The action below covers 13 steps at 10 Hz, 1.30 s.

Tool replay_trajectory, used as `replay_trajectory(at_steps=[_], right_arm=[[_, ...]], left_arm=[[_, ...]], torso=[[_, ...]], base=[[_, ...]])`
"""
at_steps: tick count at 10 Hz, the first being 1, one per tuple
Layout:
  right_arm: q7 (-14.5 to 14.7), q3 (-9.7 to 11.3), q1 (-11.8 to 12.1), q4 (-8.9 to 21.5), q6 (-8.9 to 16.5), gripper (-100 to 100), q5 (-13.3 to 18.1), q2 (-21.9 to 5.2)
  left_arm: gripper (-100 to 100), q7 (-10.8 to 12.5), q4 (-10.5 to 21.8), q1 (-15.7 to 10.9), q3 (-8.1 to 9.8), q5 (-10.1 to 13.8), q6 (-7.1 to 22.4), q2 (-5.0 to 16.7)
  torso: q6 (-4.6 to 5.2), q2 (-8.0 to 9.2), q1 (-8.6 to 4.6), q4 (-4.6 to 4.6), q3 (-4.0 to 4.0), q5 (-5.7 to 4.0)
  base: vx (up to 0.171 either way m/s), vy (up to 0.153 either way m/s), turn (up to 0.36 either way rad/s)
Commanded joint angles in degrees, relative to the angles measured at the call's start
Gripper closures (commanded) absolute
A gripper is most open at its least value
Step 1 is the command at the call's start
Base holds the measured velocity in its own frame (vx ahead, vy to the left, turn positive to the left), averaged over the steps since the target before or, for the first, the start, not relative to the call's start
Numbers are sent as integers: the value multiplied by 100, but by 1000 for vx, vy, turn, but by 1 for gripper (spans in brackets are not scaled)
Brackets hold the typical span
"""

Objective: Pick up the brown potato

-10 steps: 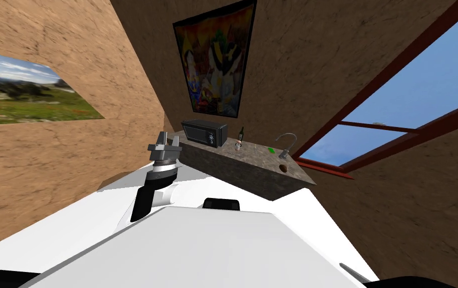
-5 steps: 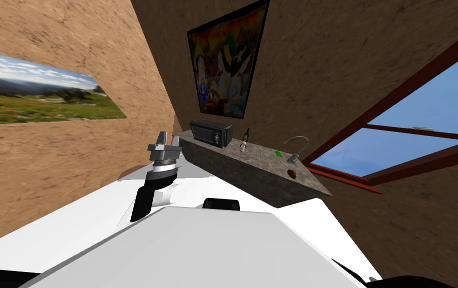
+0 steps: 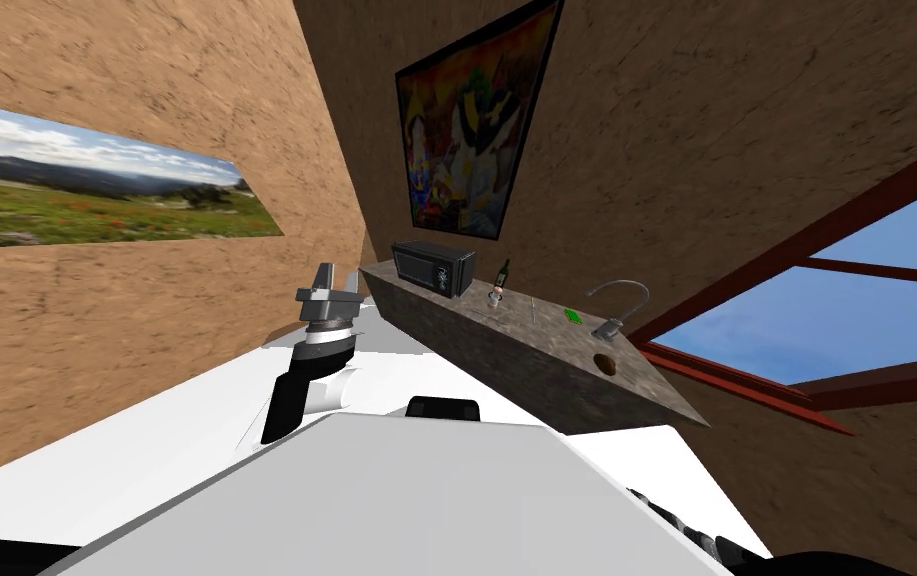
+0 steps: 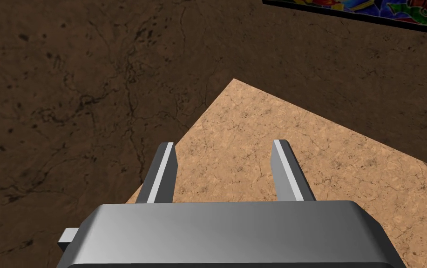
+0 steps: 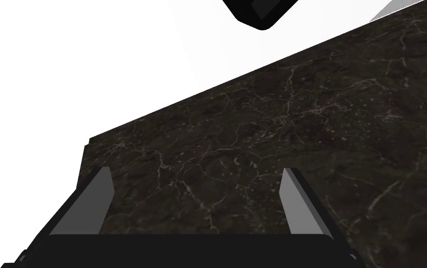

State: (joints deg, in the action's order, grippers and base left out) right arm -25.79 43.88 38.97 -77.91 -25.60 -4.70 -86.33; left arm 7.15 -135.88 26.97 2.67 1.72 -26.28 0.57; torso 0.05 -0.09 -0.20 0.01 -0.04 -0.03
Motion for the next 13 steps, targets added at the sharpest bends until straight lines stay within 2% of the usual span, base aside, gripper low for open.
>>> replay_trajectory(at_steps=[1, 2, 3, 5, 9, 10, 12, 13], right_arm=[[77, 56, 48, 191, 25, -100, -28, -286], [99, 101, 40, 334, 11, -100, -37, -454], [99, 101, 40, 334, 11, -100, -37, -476], [143, 158, 9, 594, -10, -100, -57, -812], [216, 131, -123, 996, -12, -100, -109, -1341], [225, 92, -174, 1069, 1, -100, -125, -1434], [150, 125, -213, 1078, -5, -100, -70, -1403], [189, 110, -196, 1072, 0, 0, -95, -1414]], left_arm=[[0, 0, 0, 0, 0, 0, 0, 0], [0, 0, 0, 0, 0, 0, 0, 0], [0, 0, 0, 0, 0, 0, 0, 0], [0, 0, 0, 1, 0, 0, 0, 0], [0, 0, 0, 2, 1, 0, 0, 1], [0, 0, 0, 2, 1, 0, 0, 1], [0, 0, -1, 2, 2, 0, 0, 1], [0, 0, 0, 1, 1, 0, 0, 0]], torso=[[0, 0, 0, 0, 0, 0], [2, -6, -2, -1, -3, -1], [-1, -17, -8, -4, -10, -3], [2, -8, -7, -2, -5, -3], [1, -45, -40, -11, -27, -11], [0, -54, -40, -12, -32, -13], [7, -42, -43, -11, -26, -15], [8, -13, -15, -4, -9, -10]], base=[[64, -15, 189], [92, -33, 229], [65, -36, 110], [65, -43, 163], [146, -108, 184], [188, -161, 154], [79, -96, 35], [11, -11, 4]])
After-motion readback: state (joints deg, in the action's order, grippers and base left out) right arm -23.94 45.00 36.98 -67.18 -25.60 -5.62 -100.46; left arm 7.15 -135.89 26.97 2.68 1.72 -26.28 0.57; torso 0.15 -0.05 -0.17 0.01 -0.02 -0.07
